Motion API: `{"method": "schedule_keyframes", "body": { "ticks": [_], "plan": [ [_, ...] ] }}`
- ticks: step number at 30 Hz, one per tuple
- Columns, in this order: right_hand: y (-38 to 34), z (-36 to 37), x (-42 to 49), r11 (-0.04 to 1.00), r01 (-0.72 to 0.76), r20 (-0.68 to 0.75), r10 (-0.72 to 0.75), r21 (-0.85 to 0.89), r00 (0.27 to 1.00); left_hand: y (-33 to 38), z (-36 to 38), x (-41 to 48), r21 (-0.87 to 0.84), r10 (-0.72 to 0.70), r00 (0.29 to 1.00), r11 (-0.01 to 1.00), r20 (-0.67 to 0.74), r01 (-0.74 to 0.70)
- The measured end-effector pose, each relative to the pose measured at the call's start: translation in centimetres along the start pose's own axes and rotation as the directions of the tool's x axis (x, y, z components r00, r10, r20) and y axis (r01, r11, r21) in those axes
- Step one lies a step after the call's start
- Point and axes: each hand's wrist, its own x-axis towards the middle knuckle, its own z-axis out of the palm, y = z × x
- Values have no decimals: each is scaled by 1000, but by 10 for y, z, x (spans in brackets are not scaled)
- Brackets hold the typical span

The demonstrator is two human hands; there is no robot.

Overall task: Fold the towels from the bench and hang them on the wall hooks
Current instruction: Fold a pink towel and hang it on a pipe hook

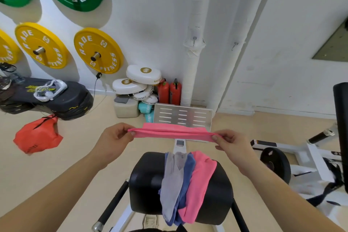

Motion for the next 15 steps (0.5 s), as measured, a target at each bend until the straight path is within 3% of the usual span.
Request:
{"method": "schedule_keyframes", "body": {
  "ticks": [8, 15],
  "plan": [
    [106, 26, -65, 898, -107, 277, 242, -426, 930, -104, 40, -82, 217, -207, 968, 961, 139, 174],
    [130, 23, -103, 795, 20, 357, 250, -607, 900, -129, 48, -143, 175, -274, 956, 951, 104, 254]
  ]
}}
